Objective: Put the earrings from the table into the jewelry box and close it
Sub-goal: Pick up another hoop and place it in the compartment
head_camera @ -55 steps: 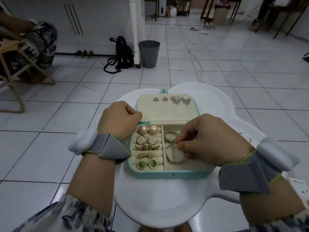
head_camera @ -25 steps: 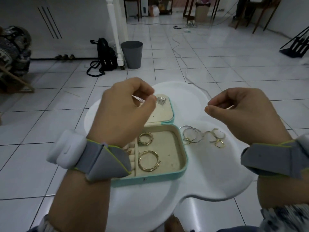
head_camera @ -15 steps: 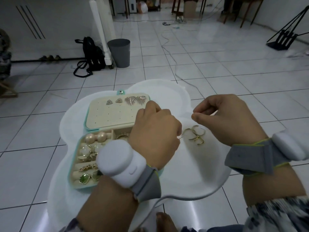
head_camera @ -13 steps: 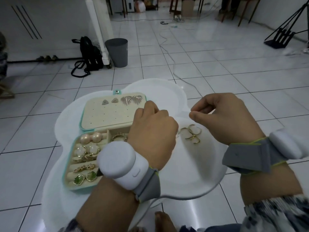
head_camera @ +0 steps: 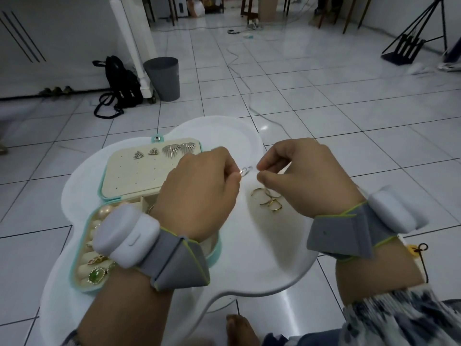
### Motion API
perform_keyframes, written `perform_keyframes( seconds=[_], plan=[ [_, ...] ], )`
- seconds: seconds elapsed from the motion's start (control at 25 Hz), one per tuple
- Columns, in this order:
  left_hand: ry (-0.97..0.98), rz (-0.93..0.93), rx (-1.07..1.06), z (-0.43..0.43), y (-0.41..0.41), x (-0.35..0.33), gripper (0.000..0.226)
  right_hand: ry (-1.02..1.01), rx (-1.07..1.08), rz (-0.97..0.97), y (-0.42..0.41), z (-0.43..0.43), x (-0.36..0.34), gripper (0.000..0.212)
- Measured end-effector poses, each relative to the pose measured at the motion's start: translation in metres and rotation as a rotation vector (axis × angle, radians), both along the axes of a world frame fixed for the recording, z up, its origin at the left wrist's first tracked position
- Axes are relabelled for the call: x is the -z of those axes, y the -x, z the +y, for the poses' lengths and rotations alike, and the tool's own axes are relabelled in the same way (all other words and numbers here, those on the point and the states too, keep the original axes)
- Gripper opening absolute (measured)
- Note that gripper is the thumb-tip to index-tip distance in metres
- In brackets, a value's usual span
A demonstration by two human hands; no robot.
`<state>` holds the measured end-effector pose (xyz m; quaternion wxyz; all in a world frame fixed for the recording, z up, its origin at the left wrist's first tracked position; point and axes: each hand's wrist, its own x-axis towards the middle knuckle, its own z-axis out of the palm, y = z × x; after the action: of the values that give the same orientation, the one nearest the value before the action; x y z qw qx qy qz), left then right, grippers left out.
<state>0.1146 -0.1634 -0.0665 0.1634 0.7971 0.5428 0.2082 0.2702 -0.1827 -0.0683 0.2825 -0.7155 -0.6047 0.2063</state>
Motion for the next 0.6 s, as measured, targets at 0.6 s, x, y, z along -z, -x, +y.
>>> perform_keyframes(
  seconds=[0.6],
  plan=[
    [0.051,-0.460,-0.146,0.004,0.008,-0.002,0.008,0.023,-0.151,0.040,0.037,0.007,0.008,0.024]
  ],
)
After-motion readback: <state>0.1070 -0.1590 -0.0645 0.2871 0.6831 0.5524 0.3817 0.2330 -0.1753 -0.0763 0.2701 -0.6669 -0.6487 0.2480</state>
